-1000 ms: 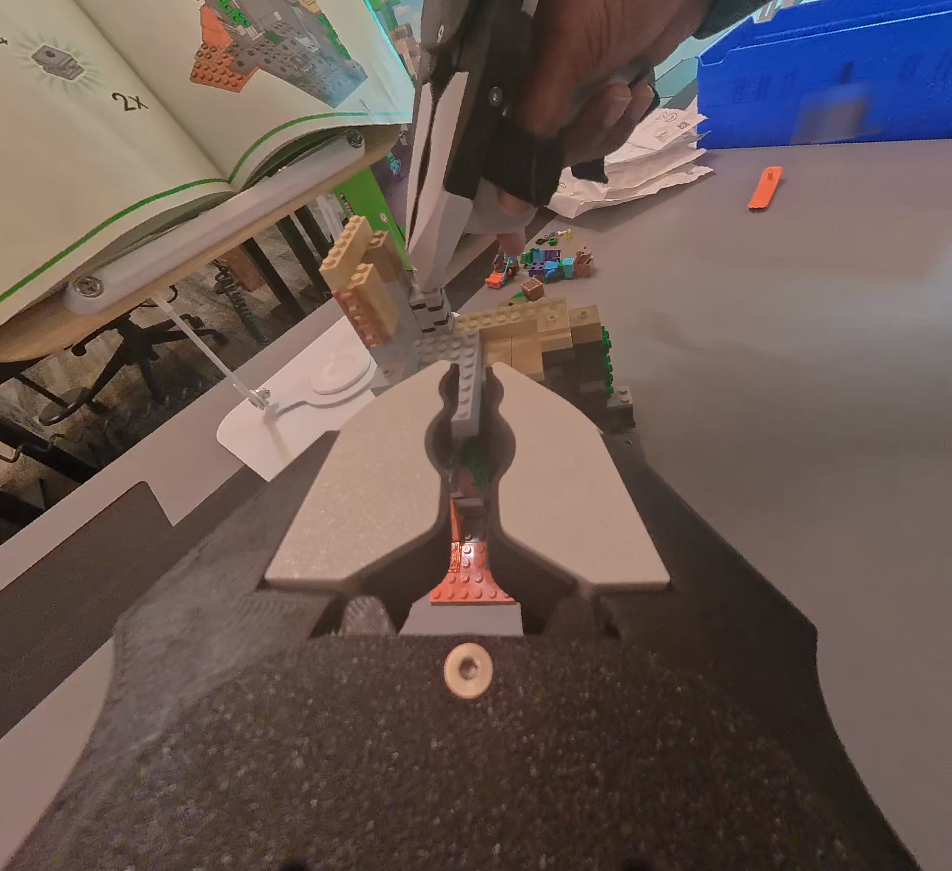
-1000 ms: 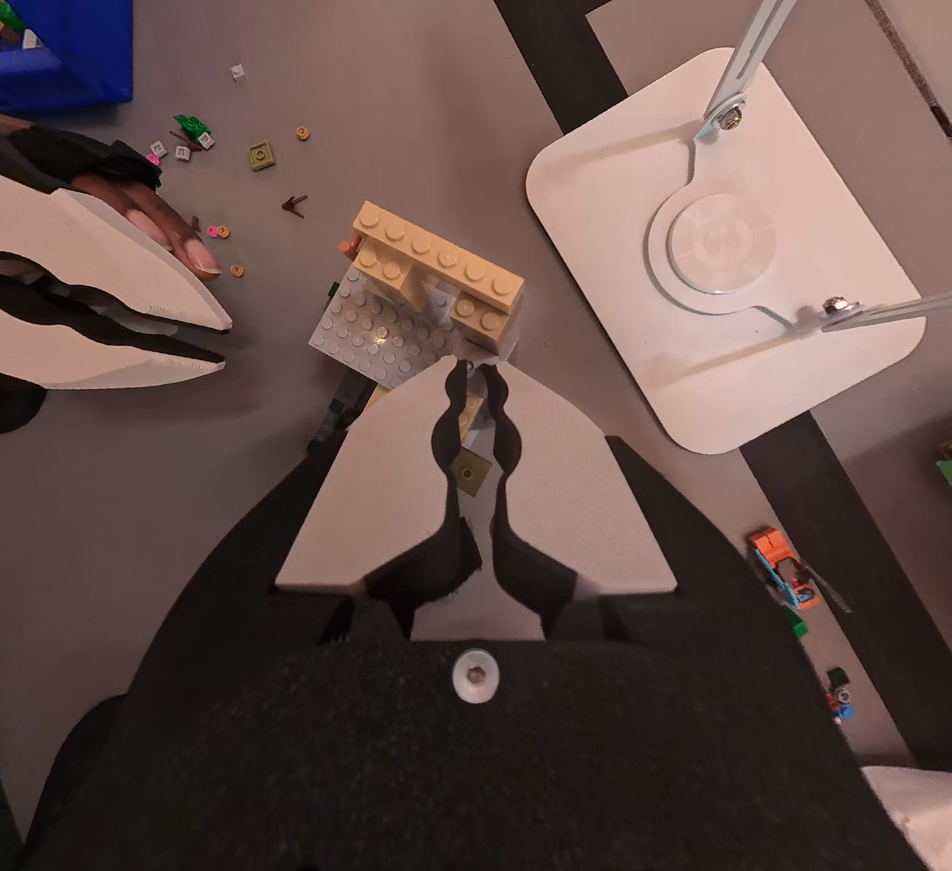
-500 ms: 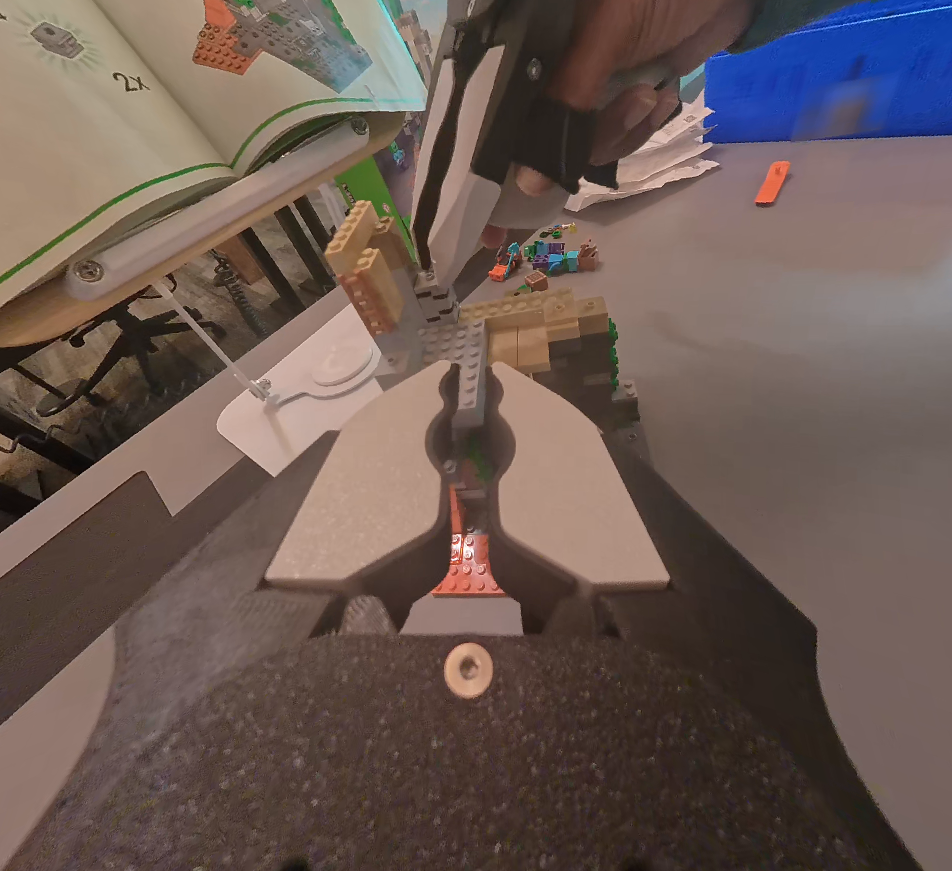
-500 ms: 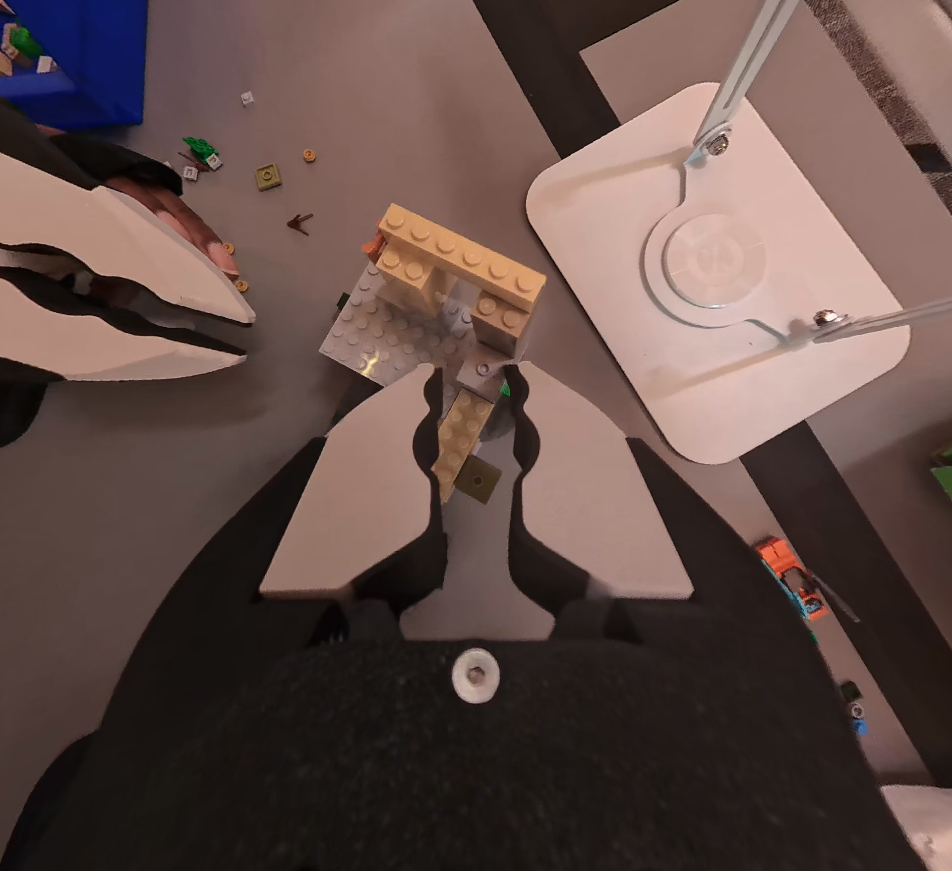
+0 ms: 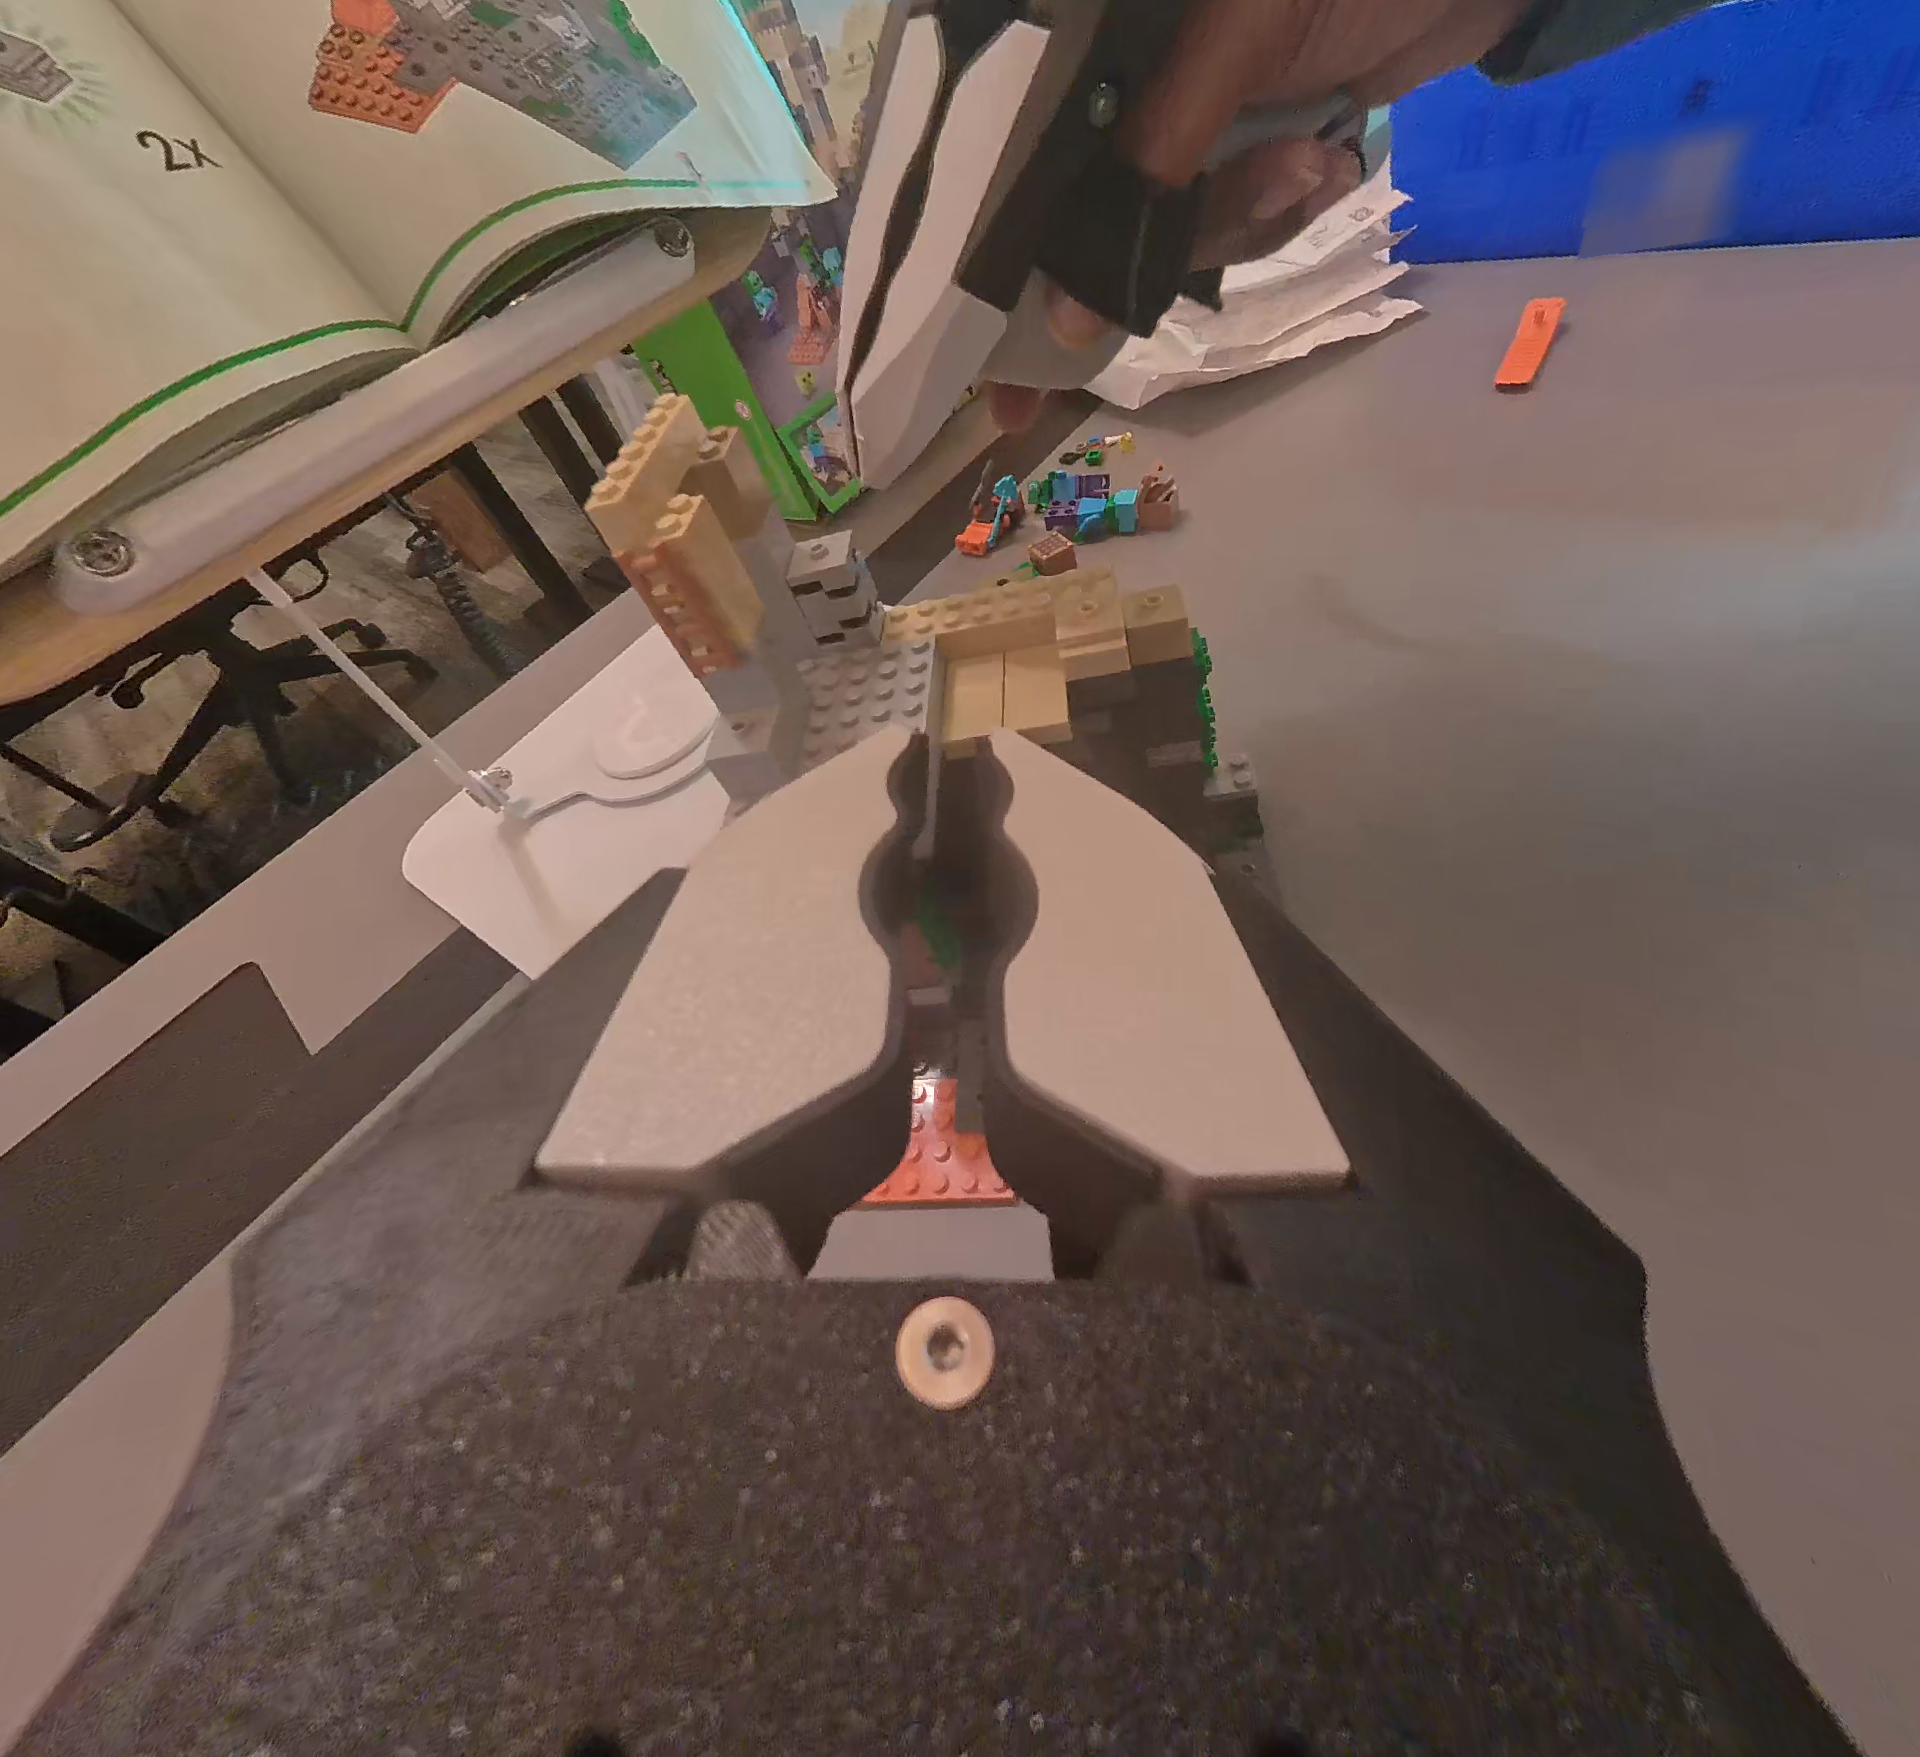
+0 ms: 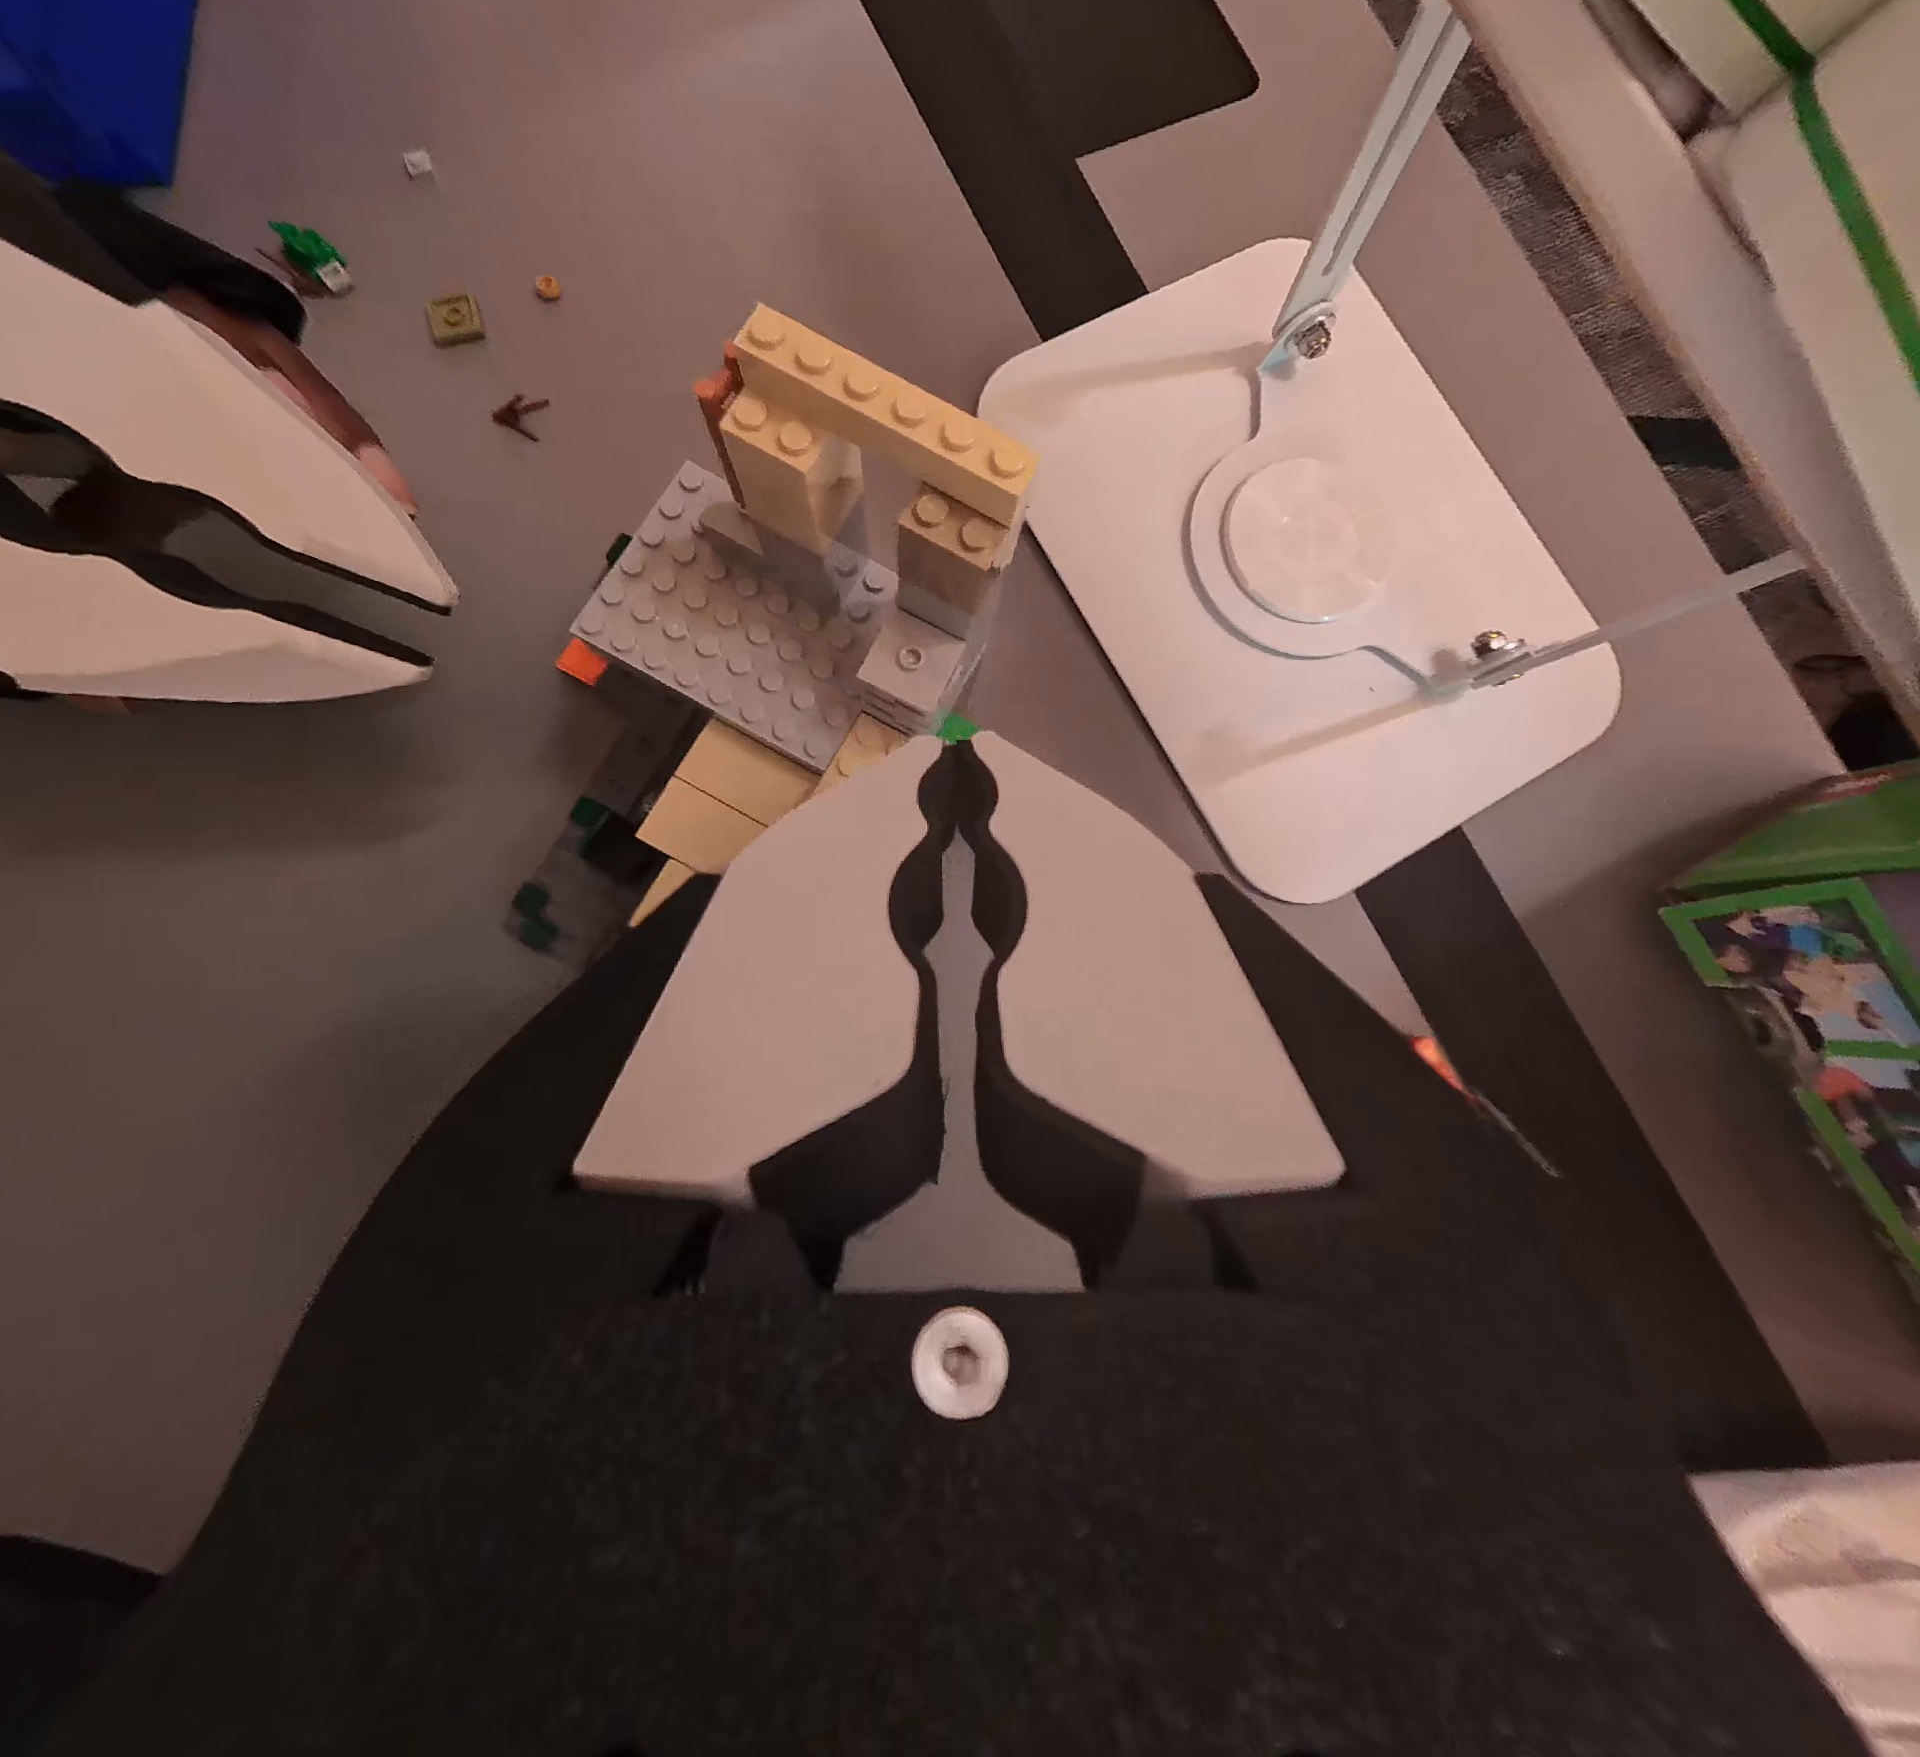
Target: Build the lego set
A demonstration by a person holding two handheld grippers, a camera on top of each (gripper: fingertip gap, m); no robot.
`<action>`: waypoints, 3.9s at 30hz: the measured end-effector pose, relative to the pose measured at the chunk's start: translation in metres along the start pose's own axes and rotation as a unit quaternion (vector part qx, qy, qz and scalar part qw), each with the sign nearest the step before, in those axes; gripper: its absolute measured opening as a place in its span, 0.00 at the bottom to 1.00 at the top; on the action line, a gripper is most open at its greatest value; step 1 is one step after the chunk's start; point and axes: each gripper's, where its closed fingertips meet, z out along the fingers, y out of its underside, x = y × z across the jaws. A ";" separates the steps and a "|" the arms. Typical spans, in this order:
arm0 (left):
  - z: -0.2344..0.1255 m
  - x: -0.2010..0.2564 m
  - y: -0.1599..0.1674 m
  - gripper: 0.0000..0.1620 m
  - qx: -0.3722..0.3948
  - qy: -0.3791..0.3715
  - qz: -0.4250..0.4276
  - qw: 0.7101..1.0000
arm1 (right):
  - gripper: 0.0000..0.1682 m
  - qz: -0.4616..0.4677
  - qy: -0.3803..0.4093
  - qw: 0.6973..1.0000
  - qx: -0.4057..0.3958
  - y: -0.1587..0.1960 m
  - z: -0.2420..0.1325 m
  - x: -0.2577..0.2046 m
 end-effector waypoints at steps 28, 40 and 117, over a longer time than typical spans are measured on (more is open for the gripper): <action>0.007 0.007 0.014 0.05 -0.022 0.007 0.013 1.000 | 0.00 -0.071 0.000 0.997 0.022 -0.008 0.005 -0.004; 0.011 0.013 0.015 0.05 -0.021 0.012 0.017 1.000 | 0.00 -0.053 -0.012 0.997 0.058 -0.007 -0.003 0.001; 0.014 0.011 0.003 0.04 0.013 -0.002 0.009 1.000 | 0.11 0.017 -0.028 0.995 0.099 -0.001 0.024 -0.017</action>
